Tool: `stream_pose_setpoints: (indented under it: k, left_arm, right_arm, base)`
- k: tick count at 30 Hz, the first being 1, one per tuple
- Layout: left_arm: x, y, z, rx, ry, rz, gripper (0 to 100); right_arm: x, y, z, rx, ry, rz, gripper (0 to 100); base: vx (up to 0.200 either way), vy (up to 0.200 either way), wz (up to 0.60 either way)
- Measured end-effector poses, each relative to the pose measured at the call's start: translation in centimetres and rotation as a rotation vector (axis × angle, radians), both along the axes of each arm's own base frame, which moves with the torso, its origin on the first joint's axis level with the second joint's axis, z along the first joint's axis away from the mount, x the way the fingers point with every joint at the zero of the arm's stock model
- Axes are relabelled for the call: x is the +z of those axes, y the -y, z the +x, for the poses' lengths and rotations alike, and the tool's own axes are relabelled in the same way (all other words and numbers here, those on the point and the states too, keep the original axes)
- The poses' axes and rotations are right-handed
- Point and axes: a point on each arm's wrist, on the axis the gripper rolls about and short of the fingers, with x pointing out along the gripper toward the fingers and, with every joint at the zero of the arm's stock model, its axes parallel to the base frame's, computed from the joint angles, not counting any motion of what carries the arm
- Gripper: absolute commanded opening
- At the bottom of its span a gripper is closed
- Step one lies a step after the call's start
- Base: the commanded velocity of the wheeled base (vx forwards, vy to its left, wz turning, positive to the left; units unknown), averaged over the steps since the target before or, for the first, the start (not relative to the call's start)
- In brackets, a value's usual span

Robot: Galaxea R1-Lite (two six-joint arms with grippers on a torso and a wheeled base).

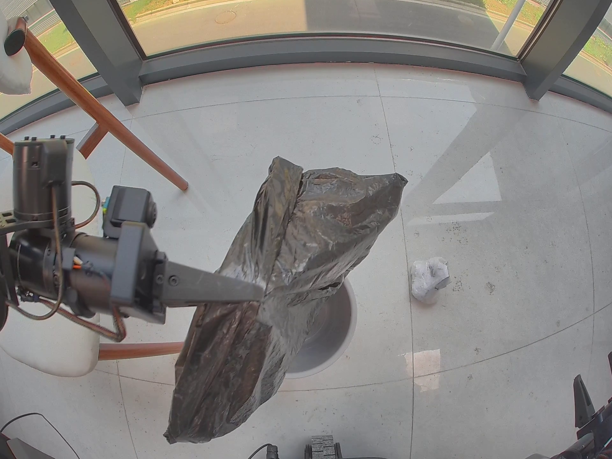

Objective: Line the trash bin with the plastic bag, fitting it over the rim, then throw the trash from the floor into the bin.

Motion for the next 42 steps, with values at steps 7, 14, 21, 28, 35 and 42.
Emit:
stream_pose_setpoints:
  k: [7,14,21,28,35,42]
  left_arm:
    - [-0.1,-1.6,-3.4,0.003,-0.007,0.006,0]
    - [-0.3,-2.0,-4.1,0.001,0.022,0.006,0]
    - [-1.2,-2.1,-4.2,0.004,-0.003,0.022,0]
    - [-2.8,-1.7,-3.4,0.000,-0.023,0.060,0]
    - [-4.4,-0.8,-1.2,0.031,0.054,0.136,0]
    - [-4.2,0.5,1.8,0.081,0.215,0.119,0]
  right_arm:
    - [0.0,0.0,0.1,0.001,-0.006,0.000,100]
    - [0.0,0.0,0.2,0.003,-0.025,0.000,100]
    - [0.0,0.0,0.2,0.001,-0.029,0.000,100]
    - [0.1,0.0,0.3,0.001,-0.033,0.000,100]
    - [0.1,0.0,0.3,0.001,-0.035,0.000,100]
    - [0.0,0.0,0.2,0.001,-0.031,-0.005,100]
  base:
    - [0.000,0.000,0.00]
    - [0.000,0.000,0.00]
    - [0.000,0.000,0.00]
    - [0.000,0.000,0.00]
    - [0.000,0.000,0.00]
    - [0.000,0.000,0.00]
